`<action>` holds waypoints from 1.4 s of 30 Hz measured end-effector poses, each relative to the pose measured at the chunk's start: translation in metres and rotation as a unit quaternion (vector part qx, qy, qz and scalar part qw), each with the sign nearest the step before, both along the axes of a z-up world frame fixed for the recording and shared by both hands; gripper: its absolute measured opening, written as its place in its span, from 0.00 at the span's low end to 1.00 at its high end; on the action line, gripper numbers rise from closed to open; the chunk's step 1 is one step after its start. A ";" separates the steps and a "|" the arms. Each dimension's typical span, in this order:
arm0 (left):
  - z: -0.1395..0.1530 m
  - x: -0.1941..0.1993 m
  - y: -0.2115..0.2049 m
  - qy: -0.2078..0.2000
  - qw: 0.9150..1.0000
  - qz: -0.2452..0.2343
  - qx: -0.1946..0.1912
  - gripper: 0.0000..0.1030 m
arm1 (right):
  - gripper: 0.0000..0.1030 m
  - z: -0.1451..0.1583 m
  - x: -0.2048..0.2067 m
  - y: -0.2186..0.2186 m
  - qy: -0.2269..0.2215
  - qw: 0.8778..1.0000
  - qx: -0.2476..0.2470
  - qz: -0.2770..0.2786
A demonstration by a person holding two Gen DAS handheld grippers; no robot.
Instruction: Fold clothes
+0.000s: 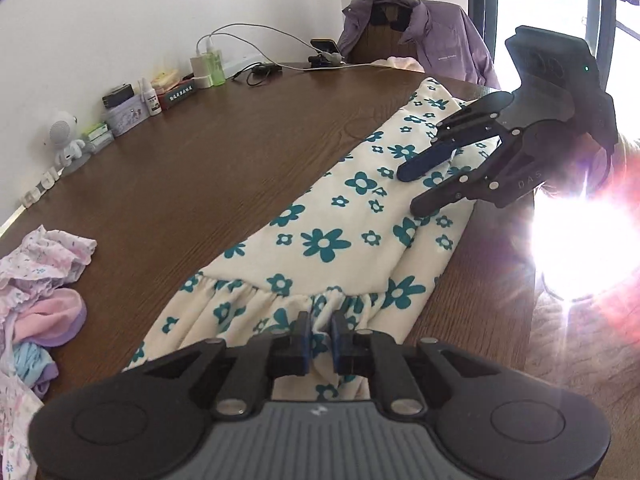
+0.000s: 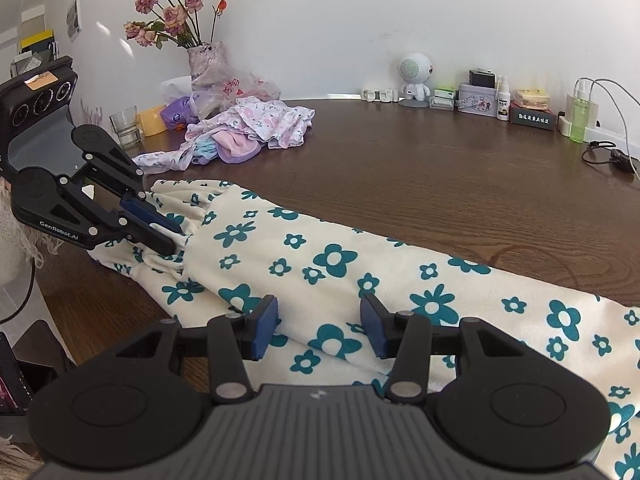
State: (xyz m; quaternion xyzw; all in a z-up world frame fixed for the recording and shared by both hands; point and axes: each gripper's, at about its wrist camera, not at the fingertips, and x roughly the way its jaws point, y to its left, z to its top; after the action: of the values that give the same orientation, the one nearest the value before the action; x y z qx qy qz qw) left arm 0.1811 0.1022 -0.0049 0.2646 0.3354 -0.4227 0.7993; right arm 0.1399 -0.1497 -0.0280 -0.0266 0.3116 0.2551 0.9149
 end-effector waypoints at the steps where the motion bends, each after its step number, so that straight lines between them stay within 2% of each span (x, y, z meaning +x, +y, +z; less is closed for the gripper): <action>1: -0.001 -0.001 0.005 -0.003 1.000 0.004 0.003 0.09 | 0.45 0.000 -0.001 0.001 -0.003 1.000 -0.006 0.002; 10: -0.005 -0.004 0.043 0.014 0.997 0.060 -0.042 0.09 | 0.45 -0.002 -0.005 0.000 -0.012 1.000 -0.008 0.006; 17: 0.002 -0.014 0.067 0.013 0.992 0.117 -0.050 0.11 | 0.45 -0.002 -0.005 0.000 -0.015 1.000 -0.010 0.009; 19: 0.011 -0.023 0.071 -0.012 0.987 0.145 -0.071 0.26 | 0.46 0.001 -0.007 -0.006 -0.013 1.000 0.016 0.002; 21: 0.021 -0.034 0.072 -0.050 0.979 0.168 -0.107 0.68 | 0.50 0.005 -0.013 -0.017 -0.017 0.999 0.047 -0.014; 23: 0.029 -0.042 0.066 -0.074 0.969 0.184 -0.144 0.86 | 0.55 0.010 -0.022 -0.029 -0.026 0.997 0.071 -0.035; 24: 0.032 -0.044 0.059 -0.080 0.966 0.187 -0.158 0.87 | 0.57 0.013 -0.026 -0.035 -0.031 0.996 0.070 -0.048; 28: 0.033 -0.042 0.016 -0.077 0.968 0.159 -0.176 0.87 | 0.68 0.022 -0.045 -0.063 -0.037 0.992 0.064 -0.101; 31: 0.028 -0.041 -0.023 -0.076 0.974 0.109 -0.181 0.87 | 0.73 0.026 -0.061 -0.090 -0.039 0.985 0.065 -0.154; 34: 0.024 -0.041 -0.066 -0.074 0.979 0.063 -0.179 0.87 | 0.75 0.028 -0.078 -0.122 -0.046 0.972 0.075 -0.218; 37: 0.019 -0.041 -0.111 -0.081 0.983 0.019 -0.166 0.84 | 0.75 0.029 -0.096 -0.157 -0.058 0.952 0.086 -0.288; 38: 0.016 -0.040 -0.126 -0.080 0.984 0.003 -0.161 0.79 | 0.75 0.027 -0.100 -0.167 -0.057 0.946 0.088 -0.308; 40: 0.010 -0.038 -0.156 -0.068 0.987 -0.032 -0.144 0.59 | 0.75 0.022 -0.106 -0.187 -0.054 0.932 0.092 -0.346; 42: 0.002 -0.035 -0.186 -0.059 0.989 -0.059 -0.123 0.32 | 0.75 0.013 -0.109 -0.203 -0.039 0.924 0.102 -0.366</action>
State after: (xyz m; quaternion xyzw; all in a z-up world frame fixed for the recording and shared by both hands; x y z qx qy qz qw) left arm 0.1463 -0.0840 -0.0024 0.2079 0.2175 -0.4906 0.8178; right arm 0.0312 -0.3527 -0.0154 0.1726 0.2365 -0.0686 0.9537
